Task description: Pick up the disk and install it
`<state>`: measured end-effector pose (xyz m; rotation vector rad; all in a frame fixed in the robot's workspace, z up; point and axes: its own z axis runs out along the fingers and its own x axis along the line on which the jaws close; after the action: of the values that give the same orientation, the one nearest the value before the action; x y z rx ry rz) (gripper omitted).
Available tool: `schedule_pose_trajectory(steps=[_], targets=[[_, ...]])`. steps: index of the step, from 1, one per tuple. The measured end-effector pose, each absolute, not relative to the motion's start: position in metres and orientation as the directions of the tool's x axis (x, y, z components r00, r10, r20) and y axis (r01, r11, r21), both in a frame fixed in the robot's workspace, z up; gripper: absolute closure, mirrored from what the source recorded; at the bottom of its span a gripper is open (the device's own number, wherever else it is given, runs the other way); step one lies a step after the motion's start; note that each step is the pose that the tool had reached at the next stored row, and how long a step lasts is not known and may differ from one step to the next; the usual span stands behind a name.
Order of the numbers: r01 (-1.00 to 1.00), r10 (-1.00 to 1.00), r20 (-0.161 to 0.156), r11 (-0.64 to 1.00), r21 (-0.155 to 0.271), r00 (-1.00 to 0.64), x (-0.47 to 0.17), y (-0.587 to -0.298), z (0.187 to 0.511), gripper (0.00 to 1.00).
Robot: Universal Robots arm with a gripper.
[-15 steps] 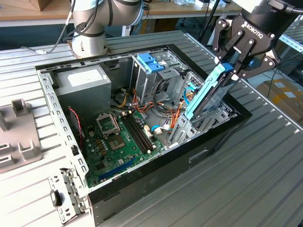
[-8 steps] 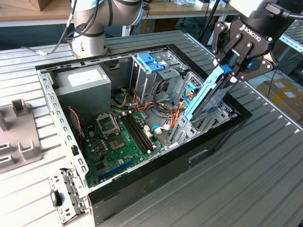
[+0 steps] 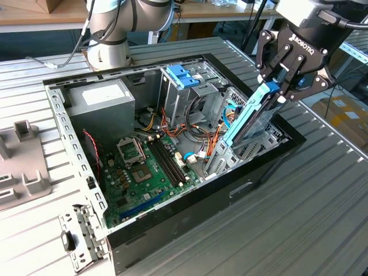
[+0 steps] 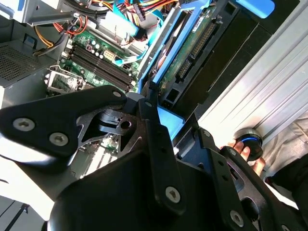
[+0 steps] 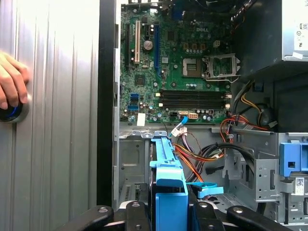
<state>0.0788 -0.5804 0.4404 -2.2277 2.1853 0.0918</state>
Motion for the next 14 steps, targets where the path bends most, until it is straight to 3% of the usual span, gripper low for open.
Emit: schedule_pose_trajectory(steps=[14], targets=[[-0.999,-0.998,-0.056,-0.020,0.027,0.018,0.0788,-0.5804,0.4343,0.63]])
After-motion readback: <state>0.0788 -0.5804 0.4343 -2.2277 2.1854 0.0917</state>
